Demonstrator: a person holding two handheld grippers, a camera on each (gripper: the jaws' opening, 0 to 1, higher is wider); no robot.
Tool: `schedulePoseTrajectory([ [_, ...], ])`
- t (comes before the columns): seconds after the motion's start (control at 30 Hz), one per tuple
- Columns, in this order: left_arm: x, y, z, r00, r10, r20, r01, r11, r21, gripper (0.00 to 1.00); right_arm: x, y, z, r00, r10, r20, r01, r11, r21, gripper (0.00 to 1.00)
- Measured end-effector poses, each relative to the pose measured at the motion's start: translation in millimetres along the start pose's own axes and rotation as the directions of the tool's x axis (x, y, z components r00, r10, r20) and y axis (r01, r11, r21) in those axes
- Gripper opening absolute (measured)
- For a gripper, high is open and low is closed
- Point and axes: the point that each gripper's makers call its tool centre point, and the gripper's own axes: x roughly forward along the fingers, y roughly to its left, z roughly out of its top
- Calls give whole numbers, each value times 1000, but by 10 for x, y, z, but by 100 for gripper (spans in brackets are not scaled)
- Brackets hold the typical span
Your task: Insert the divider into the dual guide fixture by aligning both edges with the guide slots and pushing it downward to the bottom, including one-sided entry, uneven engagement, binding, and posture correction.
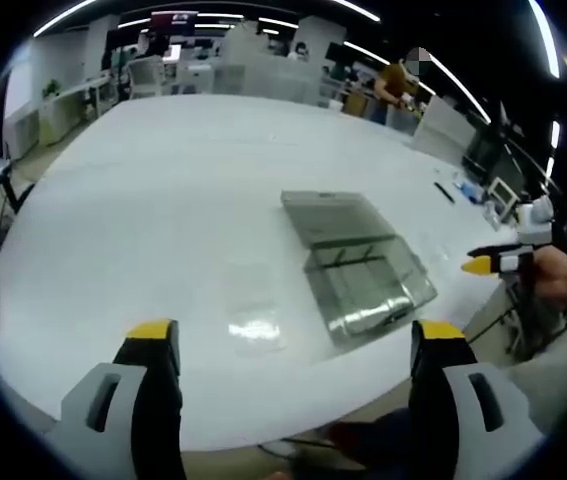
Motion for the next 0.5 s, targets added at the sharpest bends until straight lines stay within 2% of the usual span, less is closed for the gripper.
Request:
schedulePoseTrajectory([
  [0.5, 9, 16, 15, 1000, 4, -8, -4, 1000, 6, 92, 201, -38, 71, 999, -16, -45, 16, 1000, 5, 65],
])
